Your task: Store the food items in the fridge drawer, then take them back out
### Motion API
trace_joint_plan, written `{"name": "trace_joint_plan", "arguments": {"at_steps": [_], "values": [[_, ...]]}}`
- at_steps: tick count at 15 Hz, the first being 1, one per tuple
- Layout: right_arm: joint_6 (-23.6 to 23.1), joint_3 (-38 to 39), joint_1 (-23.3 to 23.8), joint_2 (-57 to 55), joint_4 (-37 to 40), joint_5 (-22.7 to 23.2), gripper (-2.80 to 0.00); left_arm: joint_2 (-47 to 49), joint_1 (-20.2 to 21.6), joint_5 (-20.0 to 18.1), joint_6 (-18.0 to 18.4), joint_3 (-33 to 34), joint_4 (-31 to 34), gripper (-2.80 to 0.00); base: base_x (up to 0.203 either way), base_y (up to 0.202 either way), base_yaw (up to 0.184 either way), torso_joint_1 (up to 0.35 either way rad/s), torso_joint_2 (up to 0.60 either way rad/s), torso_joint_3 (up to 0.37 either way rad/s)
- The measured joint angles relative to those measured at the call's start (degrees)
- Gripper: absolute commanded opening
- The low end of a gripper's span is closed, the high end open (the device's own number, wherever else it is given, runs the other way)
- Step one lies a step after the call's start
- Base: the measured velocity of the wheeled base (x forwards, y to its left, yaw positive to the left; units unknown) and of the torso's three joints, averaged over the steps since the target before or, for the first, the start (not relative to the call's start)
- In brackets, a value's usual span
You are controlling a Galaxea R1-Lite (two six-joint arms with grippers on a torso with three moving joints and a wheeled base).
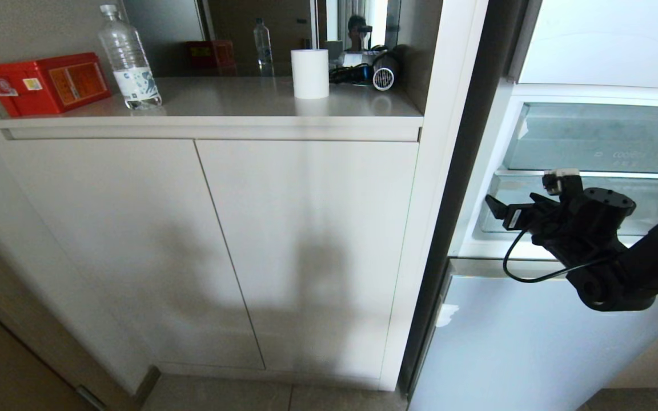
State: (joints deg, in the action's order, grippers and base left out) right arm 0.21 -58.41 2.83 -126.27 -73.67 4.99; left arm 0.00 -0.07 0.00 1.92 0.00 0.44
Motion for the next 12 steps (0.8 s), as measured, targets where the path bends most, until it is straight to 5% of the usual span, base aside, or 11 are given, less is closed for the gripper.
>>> {"name": "trace_joint_plan", "arguments": {"at_steps": [12], "values": [[0.3,-3.8,0.1,-1.3,1.9,-0.3,0.0,0.0,0.0,0.0,0.0,0.0,0.0,-2.8,0.0,0.0,0.0,0.0,0.0,0.0]]}}
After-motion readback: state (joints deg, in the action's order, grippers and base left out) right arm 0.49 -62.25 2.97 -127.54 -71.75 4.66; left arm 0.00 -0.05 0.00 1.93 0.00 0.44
